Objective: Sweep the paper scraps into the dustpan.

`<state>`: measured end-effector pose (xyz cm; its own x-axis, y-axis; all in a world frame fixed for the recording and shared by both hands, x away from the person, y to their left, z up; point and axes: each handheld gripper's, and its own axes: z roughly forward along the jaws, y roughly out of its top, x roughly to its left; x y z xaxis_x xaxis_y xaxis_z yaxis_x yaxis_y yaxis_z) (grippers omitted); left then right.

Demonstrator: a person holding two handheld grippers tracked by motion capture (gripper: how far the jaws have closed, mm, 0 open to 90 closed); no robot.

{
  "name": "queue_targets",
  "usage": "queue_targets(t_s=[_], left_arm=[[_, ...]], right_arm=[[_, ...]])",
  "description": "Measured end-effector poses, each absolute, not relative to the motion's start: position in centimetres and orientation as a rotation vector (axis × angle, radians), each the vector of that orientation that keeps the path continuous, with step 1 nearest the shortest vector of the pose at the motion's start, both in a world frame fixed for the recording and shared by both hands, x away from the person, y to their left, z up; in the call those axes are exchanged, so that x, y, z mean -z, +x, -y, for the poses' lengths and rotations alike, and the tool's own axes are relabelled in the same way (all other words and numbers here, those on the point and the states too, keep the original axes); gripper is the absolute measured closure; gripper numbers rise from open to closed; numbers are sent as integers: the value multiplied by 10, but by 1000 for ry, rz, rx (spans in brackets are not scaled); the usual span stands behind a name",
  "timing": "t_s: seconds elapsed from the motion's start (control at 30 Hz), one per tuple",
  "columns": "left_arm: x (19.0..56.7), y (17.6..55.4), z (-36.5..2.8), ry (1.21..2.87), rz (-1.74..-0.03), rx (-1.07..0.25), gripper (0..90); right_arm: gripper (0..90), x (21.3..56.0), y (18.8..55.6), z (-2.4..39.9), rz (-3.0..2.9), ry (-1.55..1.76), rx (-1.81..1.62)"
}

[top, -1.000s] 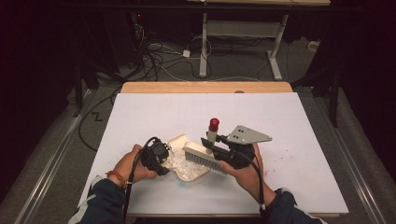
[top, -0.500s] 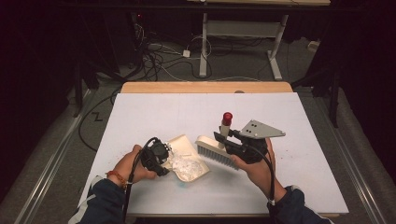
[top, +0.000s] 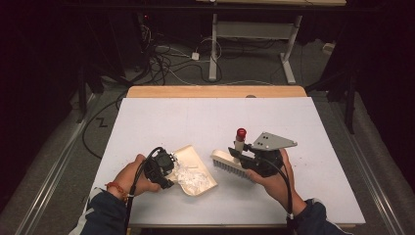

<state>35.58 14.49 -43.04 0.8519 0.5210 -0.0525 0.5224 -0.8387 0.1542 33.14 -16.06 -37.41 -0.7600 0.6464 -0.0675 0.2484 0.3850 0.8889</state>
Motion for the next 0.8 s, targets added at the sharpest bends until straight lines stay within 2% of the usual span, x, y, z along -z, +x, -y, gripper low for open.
queue_targets(t_s=[0.47, 0.8], left_arm=[[432, 355, -140, 2868, -806, 27, 631], [437, 358, -144, 2848, -821, 45, 631]], right_arm=[[709, 368, 321, 137, -2304, 749, -1453], [708, 360, 320, 145, -2295, 726, -1487]])
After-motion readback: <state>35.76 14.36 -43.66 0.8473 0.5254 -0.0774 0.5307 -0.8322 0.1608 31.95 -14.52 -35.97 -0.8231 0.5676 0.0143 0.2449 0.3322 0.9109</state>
